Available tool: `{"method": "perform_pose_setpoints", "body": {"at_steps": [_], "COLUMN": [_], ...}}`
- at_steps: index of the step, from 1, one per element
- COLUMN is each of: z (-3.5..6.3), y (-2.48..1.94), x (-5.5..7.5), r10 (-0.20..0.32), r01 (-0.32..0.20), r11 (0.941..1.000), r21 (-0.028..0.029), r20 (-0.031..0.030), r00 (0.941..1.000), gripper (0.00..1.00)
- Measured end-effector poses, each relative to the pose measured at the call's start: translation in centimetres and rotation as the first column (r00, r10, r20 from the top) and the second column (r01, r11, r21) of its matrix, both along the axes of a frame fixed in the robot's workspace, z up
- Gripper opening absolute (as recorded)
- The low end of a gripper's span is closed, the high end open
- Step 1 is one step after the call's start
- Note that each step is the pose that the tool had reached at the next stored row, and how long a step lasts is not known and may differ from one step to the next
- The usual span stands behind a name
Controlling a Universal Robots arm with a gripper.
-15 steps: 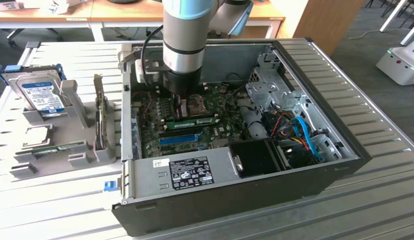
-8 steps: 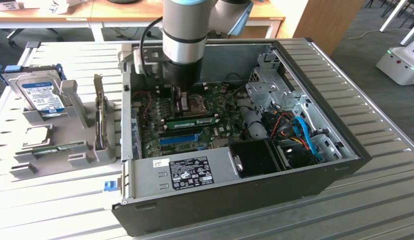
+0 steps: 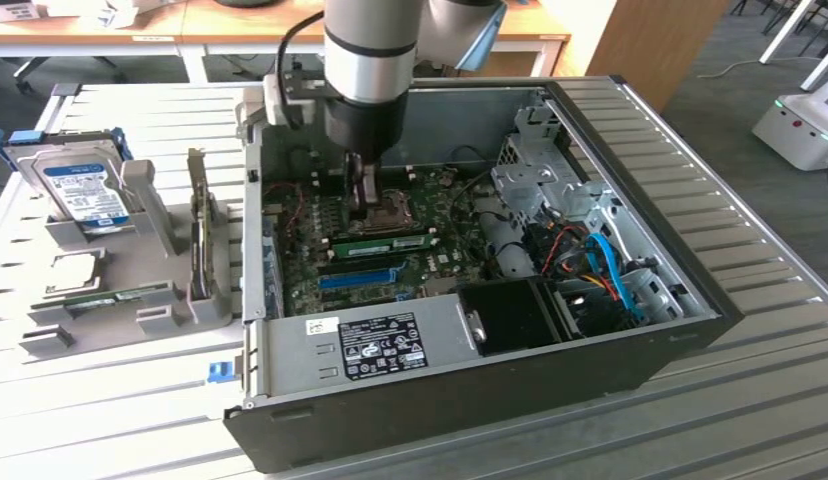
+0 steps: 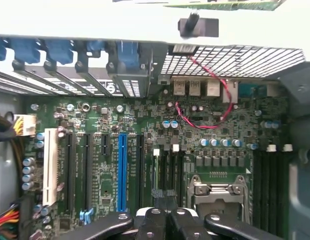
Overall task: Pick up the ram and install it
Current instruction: 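Press down the ram until it locks into place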
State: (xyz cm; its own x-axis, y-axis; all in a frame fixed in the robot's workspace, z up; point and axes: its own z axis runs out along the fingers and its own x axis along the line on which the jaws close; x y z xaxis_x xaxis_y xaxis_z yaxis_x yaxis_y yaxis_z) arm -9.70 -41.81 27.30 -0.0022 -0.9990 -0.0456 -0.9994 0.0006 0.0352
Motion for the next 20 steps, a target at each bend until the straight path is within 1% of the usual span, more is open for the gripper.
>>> {"method": "perform_pose_setpoints", "body": {"at_steps": [7, 16, 18, 20], "z": [2.00, 4.28, 4.64, 4.66], "y": [0.00, 0.00, 0.00, 0.00], "x": [0.0, 0.0, 0.0, 0.0], "r10": [0.000, 0.000, 0.000, 0.000], "r01": [0.000, 0.000, 0.000, 0.000], "r11": [1.0000, 1.0000, 1.0000, 1.0000], "r21": [0.0000, 0.0000, -0.0001, 0.0000], "r20": [0.0000, 0.0000, -0.0001, 0.0000], "r00": [1.0000, 1.0000, 1.0000, 1.0000], "gripper": [0.11, 0.11, 0.11, 0.11]}}
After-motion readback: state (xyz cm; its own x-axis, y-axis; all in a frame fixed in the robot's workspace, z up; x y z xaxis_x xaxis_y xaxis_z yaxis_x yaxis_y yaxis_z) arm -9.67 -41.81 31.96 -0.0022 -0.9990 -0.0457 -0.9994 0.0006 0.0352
